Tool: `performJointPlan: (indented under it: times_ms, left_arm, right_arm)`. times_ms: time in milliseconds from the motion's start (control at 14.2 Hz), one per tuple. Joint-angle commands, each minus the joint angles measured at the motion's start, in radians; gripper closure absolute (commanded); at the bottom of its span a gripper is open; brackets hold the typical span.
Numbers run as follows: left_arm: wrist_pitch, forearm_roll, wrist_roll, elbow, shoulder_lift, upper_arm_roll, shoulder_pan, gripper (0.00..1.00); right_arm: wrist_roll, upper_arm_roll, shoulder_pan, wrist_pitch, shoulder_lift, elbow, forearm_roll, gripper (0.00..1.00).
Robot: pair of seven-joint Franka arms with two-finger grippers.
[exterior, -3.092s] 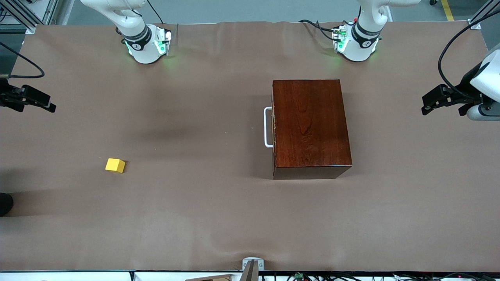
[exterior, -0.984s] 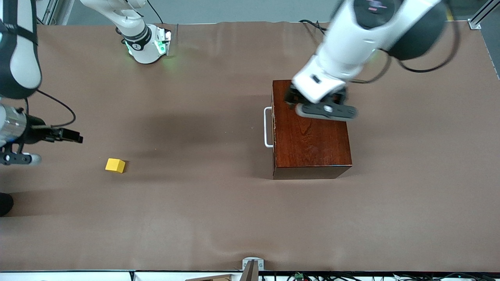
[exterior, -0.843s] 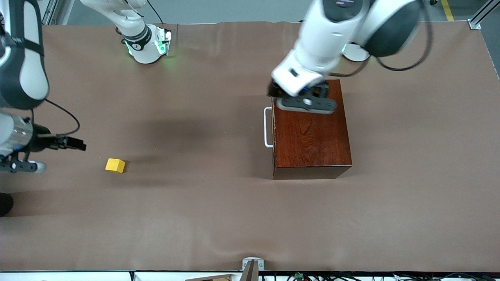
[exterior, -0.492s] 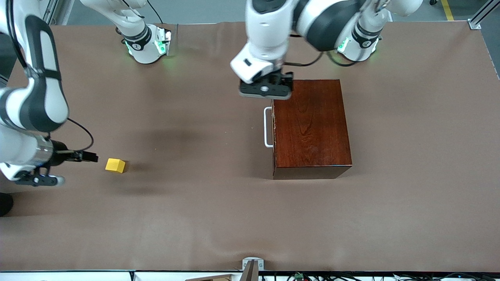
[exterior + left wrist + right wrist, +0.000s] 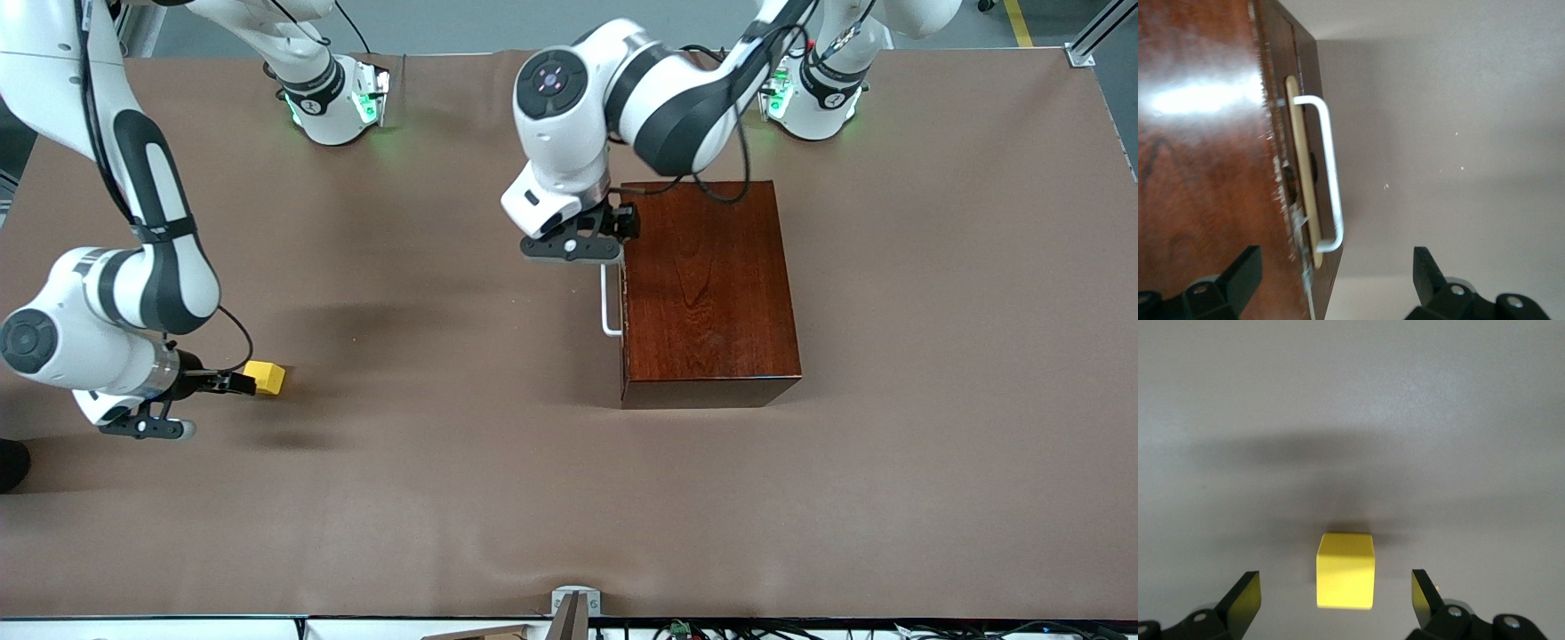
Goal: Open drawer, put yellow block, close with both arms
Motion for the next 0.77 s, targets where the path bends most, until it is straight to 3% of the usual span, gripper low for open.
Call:
performJointPlan:
  times_ms: [0,703]
  left_arm:
    - [0.009,0.034,-0.049,0.078,0.076,0.007,-0.026,0.0]
    - [0.016,0.094,-0.052,0.078,0.159,0.011,-0.04,0.0]
  right_arm:
    - [0.002,0.005,-0.002,0.123,-0.035,-0.12,-0.012,0.0]
    - [0.026,0.005,-0.002,0.167,0.029,-0.148,-0.011,0.0]
